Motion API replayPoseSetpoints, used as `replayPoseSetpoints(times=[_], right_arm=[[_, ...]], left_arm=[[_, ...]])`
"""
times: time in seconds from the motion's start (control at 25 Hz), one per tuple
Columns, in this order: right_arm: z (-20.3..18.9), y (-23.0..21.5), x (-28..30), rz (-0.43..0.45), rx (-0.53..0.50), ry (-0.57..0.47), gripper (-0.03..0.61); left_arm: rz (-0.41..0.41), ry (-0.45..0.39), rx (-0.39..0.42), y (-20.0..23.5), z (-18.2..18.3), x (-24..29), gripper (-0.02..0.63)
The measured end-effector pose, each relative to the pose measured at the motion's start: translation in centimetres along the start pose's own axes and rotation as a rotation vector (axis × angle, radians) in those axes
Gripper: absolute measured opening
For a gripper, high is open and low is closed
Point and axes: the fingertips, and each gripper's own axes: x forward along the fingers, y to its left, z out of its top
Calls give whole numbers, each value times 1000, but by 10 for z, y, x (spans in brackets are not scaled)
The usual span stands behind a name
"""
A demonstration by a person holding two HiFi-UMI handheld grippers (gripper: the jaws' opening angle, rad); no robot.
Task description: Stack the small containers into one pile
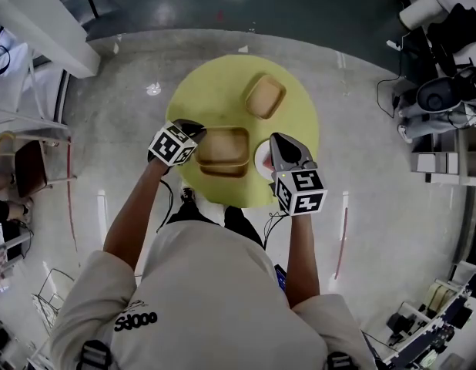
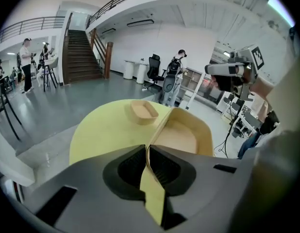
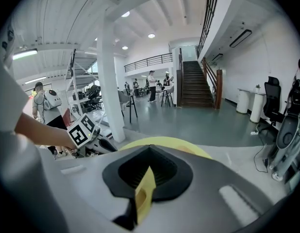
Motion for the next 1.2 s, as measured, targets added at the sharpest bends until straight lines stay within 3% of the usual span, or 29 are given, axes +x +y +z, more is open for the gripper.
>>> replayPoseSetpoints(times=[0.4,0.68,1.2], right_arm=[[-18,-12,-23,-45,47,10,9],[-30,-20,-31,-68,78,23,9],[-34,-17,-33,-69,83,30,9]], left_arm=[[-58,119,46,-25,-33,27,32],[-81,155,64,-35,-43,41,33],[-16,184,123,-29,-48,44,34]])
